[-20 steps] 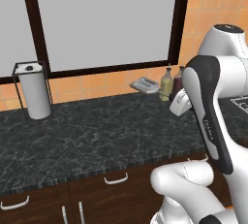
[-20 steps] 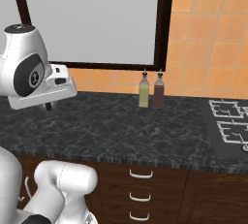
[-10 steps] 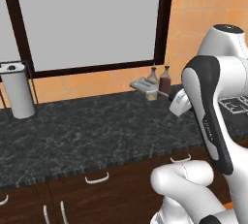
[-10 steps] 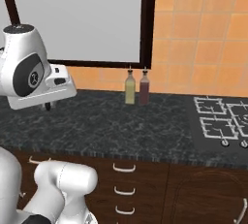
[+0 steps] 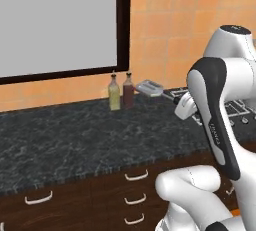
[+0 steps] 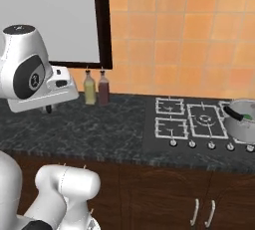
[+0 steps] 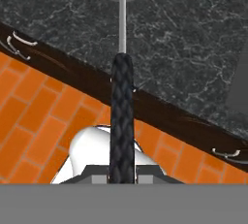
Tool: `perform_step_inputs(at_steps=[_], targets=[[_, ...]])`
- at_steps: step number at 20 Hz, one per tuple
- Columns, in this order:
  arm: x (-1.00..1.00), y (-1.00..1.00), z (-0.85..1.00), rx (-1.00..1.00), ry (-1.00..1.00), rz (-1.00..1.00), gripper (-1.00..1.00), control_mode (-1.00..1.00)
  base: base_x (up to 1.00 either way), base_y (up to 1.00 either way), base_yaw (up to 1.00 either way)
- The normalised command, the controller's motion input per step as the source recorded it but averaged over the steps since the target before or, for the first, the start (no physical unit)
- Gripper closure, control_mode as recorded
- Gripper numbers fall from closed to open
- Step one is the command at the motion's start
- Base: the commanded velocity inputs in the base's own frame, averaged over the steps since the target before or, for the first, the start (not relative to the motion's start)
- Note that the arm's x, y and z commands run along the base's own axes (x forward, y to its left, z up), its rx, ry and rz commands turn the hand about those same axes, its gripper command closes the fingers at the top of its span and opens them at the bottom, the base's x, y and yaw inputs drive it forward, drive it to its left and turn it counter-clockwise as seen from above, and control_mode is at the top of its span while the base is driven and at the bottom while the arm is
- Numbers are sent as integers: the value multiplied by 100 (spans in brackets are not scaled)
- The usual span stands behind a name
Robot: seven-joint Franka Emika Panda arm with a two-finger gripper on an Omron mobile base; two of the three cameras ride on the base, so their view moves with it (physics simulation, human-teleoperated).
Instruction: Put the broccoli and broccoli in the pot. Retrieve the spatula and lightly stir the vegetables in the pot.
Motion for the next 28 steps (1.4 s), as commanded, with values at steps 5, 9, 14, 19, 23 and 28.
perform_step_inputs(at_steps=[5, 9, 14, 19, 23, 28], targets=[[0, 0, 0, 0, 0, 0, 100, 100, 36, -94, 0], [0, 0, 0, 0, 0, 0, 100, 100, 66, -80, 0], [0, 0, 0, 0, 0, 0, 100, 100, 88, -68, 0], [0, 0, 0, 0, 0, 0, 100, 100, 53, -90, 0], [0, 0, 0, 0, 0, 0, 100, 100, 32, -100, 0], [0, 0, 0, 0, 0, 0, 100, 100, -44, -100, -4]])
